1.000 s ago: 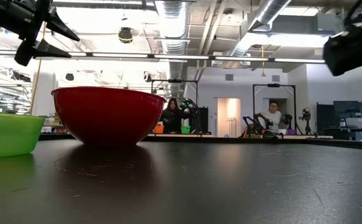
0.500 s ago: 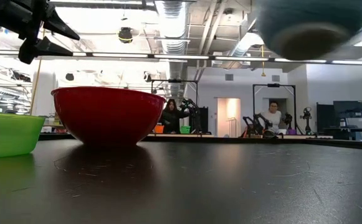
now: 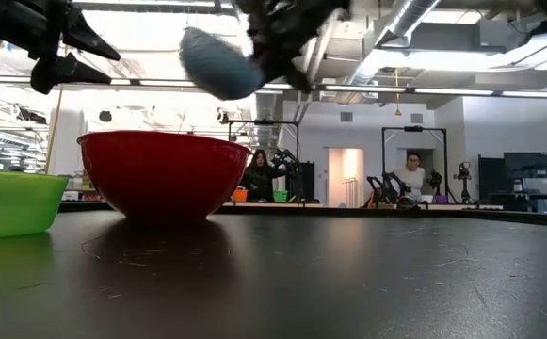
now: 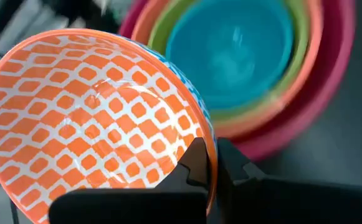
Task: Nest bowls inside each other
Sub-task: Stack the orange and blue bowl on top of the blue bowl
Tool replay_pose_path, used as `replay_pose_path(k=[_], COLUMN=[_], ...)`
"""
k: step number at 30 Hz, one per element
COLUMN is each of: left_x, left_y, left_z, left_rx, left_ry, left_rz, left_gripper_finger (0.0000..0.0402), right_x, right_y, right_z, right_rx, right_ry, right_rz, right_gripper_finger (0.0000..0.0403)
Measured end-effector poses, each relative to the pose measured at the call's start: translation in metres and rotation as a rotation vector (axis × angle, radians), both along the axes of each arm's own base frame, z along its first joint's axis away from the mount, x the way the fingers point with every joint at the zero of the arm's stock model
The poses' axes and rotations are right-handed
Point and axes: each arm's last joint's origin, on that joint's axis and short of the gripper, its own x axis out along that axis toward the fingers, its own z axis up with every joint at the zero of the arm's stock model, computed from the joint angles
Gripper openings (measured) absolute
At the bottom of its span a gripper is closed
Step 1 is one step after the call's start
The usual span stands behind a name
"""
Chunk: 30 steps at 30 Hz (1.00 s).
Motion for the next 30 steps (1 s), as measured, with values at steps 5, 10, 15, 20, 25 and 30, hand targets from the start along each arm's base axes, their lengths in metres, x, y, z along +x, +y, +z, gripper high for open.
replay_pose_path(k=[5,10,15,20,25,30], left_x=[0.0,0.0,0.0,0.0,0.0,0.0], left_y=[-0.001,-0.001,-0.001,-0.001,-0.001,-0.001], left_z=[0.0,0.0,0.0,0.0,0.0,0.0], left_rx=[-0.002,-0.002,-0.003,-0.011,-0.012,-0.02], left_ry=[0.0,0.0,0.0,-0.005,-0.006,-0.013], left_rz=[-0.025,-0.024,-0.024,-0.024,-0.023,-0.022], left_gripper_finger=[0.0247,0.0247,0.0247,0.0247,0.0247,0.0247], right_x=[0.04,0.069,0.08,0.087,0.093,0.099], right_y=[-0.048,-0.063,-0.066,-0.07,-0.069,-0.065], right_z=[-0.014,-0.038,-0.063,-0.079,-0.081,-0.098], right_rx=[0.053,0.069,0.091,0.041,0.033,0.037], right_ry=[0.027,0.069,0.082,0.093,0.062,0.094], right_rz=[-0.034,-0.047,-0.086,-0.137,-0.168,-0.193], right_gripper_finger=[0.0008,0.0008,0.0008,0.0008,0.0008,0.0008])
